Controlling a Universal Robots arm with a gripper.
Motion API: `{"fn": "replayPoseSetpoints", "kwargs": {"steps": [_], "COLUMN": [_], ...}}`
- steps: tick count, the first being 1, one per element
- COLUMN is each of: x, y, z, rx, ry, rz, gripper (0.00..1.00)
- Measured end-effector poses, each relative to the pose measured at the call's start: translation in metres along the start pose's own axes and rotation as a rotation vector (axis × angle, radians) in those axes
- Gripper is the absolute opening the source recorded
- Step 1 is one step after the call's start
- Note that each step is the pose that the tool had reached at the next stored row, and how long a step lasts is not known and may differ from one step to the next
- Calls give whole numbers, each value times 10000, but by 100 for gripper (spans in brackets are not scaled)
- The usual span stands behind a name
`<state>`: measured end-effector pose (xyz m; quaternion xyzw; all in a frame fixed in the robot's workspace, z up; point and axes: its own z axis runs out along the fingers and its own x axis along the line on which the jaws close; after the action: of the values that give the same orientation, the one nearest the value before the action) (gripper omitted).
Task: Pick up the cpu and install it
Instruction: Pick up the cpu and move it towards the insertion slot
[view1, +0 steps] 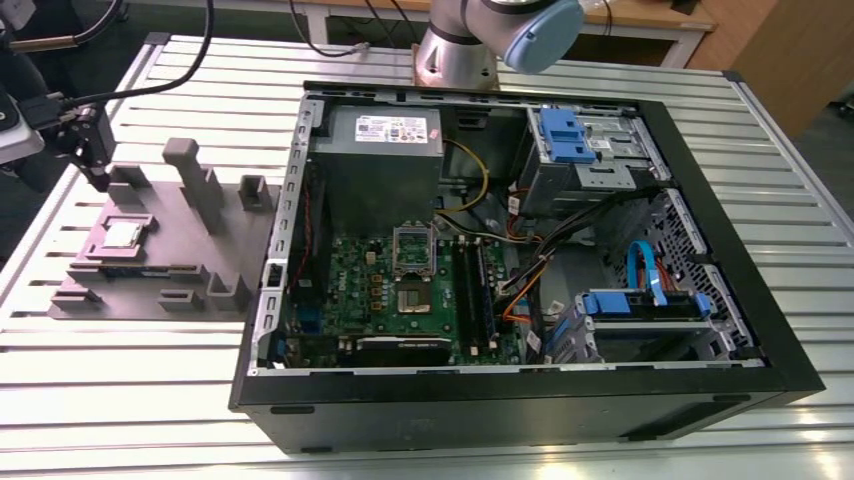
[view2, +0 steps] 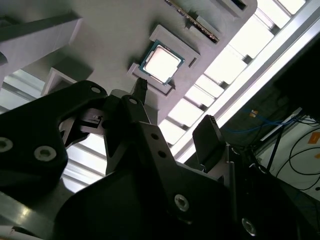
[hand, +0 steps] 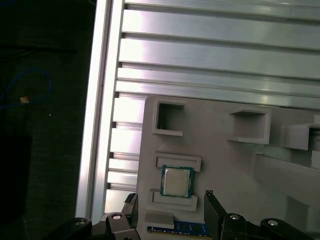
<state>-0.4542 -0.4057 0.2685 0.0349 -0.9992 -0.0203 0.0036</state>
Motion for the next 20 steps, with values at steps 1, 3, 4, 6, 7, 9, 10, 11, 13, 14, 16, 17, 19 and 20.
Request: {"fn": "replayPoseSetpoints", "kwargs": {"steps": [1, 3, 4, 6, 7, 9, 10, 11, 13, 14, 16, 17, 19, 20], "x": [0, 0, -1, 0, 0, 0, -1, -1, -1, -4, -21, -35, -64, -76], "y": [0, 0, -1, -2, -2, -3, -3, -3, -6, -11, -18, -21, -25, -26], "z": [1, 7, 13, 31, 41, 59, 70, 83, 117, 134, 170, 187, 224, 243], "rx": [0, 0, 1, 8, 8, 16, 20, 20, 21, 21, 20, 22, 22, 21], "ry": [-1, -2, -6, -1, -2, -1, 0, -1, 0, -1, -1, 1, 0, -1], "rz": [36, 40, 40, 40, 40, 40, 40, 40, 45, 47, 47, 47, 47, 47], "gripper": [64, 64, 64, 64, 64, 64, 64, 64, 64, 64, 64, 64, 64, 64]}}
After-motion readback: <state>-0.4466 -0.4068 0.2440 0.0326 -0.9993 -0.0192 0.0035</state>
